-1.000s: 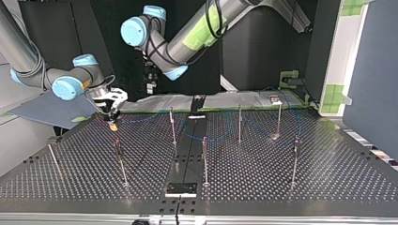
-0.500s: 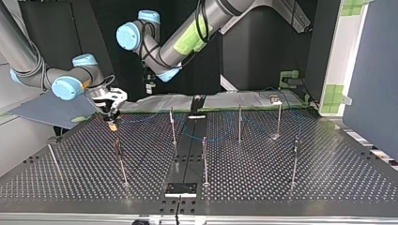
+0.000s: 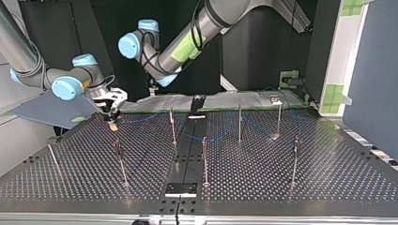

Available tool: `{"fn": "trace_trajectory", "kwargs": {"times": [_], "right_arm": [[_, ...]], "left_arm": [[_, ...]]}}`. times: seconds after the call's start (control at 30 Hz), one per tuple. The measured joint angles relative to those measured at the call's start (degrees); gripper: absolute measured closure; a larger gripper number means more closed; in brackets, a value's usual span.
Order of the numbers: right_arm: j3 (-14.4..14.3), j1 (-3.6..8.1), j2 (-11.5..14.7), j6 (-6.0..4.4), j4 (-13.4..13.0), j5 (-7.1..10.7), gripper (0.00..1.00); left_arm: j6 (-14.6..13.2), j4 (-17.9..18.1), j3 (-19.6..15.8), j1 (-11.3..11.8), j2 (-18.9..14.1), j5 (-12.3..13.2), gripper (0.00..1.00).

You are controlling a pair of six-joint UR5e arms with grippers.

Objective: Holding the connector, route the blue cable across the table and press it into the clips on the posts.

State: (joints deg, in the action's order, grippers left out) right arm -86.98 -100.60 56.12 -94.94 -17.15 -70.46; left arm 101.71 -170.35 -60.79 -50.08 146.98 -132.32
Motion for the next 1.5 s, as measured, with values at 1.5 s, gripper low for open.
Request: {"fn": "trace_trajectory", "kwargs": {"times": [1.5], "right_arm": [[0.0, 0.0, 0.0, -0.07, -0.1, 0.12, 1.0]], "left_arm": [[-4.3, 8.5, 20.1, 2.4, 6.5, -9.5, 0.0]]}}
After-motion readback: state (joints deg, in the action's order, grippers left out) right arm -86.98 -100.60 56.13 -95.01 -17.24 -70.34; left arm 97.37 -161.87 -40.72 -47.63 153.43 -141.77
